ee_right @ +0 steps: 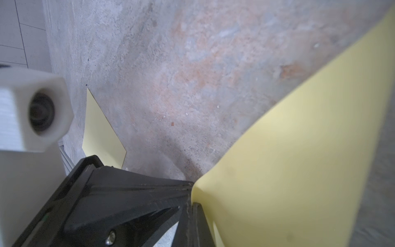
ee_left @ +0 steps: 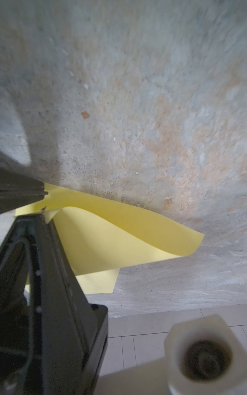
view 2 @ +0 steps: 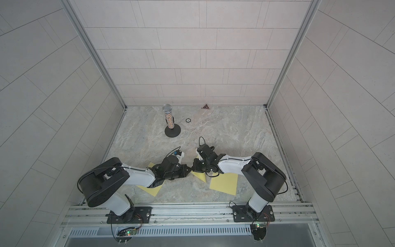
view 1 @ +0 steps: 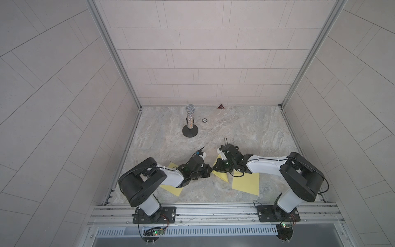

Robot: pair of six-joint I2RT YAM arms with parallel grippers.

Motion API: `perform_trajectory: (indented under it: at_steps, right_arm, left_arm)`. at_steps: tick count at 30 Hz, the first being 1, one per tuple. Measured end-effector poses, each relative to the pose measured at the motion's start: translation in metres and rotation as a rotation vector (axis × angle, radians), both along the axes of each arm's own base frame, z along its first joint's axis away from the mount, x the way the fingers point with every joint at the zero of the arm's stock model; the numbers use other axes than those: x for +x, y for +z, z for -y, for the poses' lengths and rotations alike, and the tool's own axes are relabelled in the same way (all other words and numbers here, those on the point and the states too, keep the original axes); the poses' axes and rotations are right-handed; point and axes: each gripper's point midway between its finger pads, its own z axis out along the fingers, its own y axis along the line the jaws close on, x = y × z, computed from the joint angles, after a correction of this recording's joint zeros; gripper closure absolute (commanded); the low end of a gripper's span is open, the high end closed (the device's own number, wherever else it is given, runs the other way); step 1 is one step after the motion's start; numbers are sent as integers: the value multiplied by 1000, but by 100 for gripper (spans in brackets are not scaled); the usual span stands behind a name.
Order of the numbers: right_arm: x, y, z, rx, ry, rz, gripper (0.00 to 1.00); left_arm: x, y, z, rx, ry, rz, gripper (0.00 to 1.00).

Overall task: Fold the square paper diagonally
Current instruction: Fold the paper at the center of the board.

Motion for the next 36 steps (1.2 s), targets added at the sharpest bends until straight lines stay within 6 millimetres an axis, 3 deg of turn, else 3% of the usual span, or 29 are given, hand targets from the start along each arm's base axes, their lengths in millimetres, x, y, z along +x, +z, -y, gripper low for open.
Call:
perform_trajectory:
  at_steps: [20,36]
  right_arm:
    - [-1,-18,1,5,-3,-23,100]
    - [4,-18,-2,97,-70,-36,100]
  left_arm:
    - [3,0,1,-6,8,9,100]
    - [7,-1,-1,0,26,22,100]
